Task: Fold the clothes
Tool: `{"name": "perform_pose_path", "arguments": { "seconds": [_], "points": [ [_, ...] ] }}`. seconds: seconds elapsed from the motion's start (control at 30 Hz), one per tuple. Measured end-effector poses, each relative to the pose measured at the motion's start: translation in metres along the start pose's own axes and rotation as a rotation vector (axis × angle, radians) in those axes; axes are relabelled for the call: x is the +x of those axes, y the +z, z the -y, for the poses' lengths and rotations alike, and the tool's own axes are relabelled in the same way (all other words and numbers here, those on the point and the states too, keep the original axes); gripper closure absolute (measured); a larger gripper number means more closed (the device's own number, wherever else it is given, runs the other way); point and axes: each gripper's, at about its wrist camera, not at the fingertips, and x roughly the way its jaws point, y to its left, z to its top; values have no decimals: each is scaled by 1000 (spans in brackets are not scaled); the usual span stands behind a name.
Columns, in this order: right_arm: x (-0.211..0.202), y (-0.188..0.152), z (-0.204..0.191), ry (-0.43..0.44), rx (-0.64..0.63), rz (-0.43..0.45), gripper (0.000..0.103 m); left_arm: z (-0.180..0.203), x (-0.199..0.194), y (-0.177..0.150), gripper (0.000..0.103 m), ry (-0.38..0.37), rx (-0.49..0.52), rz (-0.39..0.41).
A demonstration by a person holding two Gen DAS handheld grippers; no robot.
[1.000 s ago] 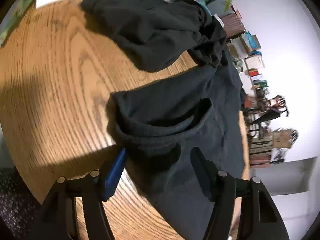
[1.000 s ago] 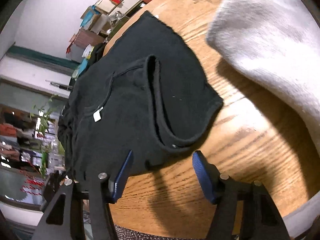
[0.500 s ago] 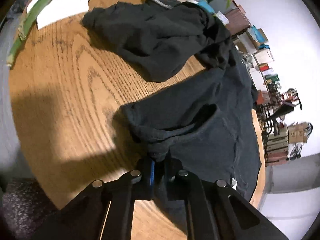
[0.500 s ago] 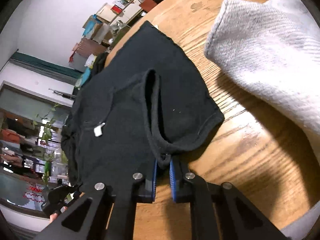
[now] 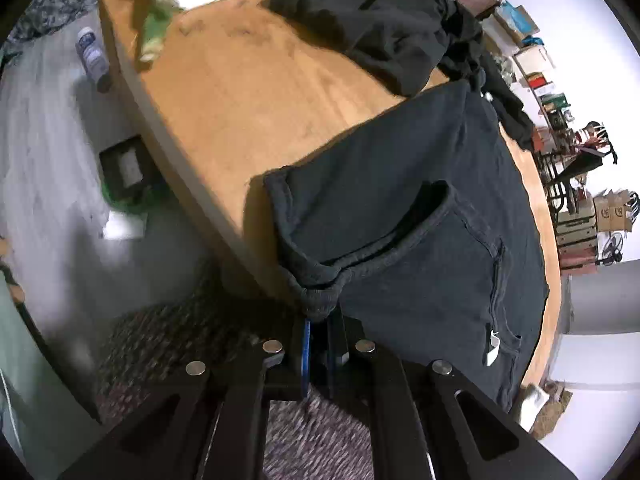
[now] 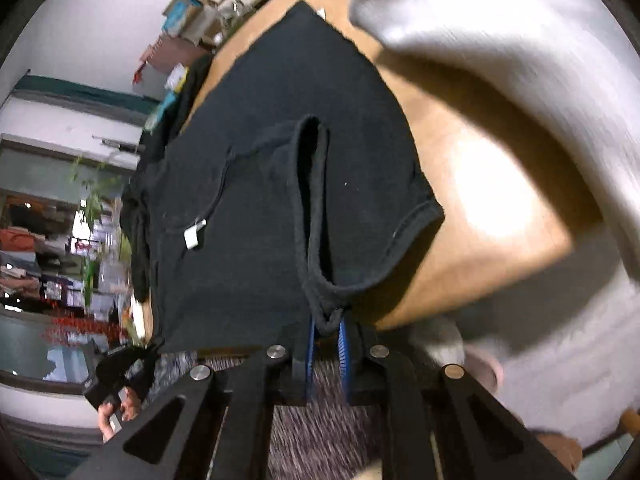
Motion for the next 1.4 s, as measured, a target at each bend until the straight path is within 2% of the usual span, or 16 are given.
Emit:
{"name": "perform_pose_path", "arguments": {
  "seconds": [0.1,0.13,0.17,0.2,0.33,0.47,0.57,0.63,0.73,0.9,1.1,1.17,1.23,1.27,1.37,1.4],
  "points": [
    [3,-7,7,-13,10,-30,86,2,-2,-4,97,10,14,12],
    [3,-6,8,-21,15,-40,76,3,-2,-6,95,17,18,5],
    [0,-5,8,-33,17,-37,60,4,-2,-6,94,21,19,-6],
    [-3,-4,8,-46,19,-31,55,5,-2,-5,88,27,20,-17],
    [-29,8,13,-77,14,30,48,-7,-13,0,57,45,-17,-15],
    [-56,22,25,-98,22,120,43,-8,-45,3,54,119,7,98],
    [-56,27,31,-95,40,114,43,27,-67,-13,54,186,229,194],
    [-53,27,30,-75,28,105,43,62,-68,-41,54,181,469,232],
    [-48,24,31,-57,6,86,43,120,-55,-108,54,123,849,291],
    [-36,11,33,1,-11,33,43,174,-19,-216,53,102,1312,424],
    [-16,2,47,228,84,-26,43,176,12,-304,53,86,1740,502],
    [-7,4,47,234,96,-47,43,166,16,-322,53,65,1858,525],
    [2,6,46,232,104,-66,45,163,22,-331,53,50,1914,522],
    [8,7,47,227,112,-76,58,161,25,-336,53,44,1933,517],
    [21,5,49,223,131,-87,77,159,35,-351,54,18,1991,548],
    [21,6,48,230,131,-84,78,159,38,-358,53,6,2022,579]
  ]
}}
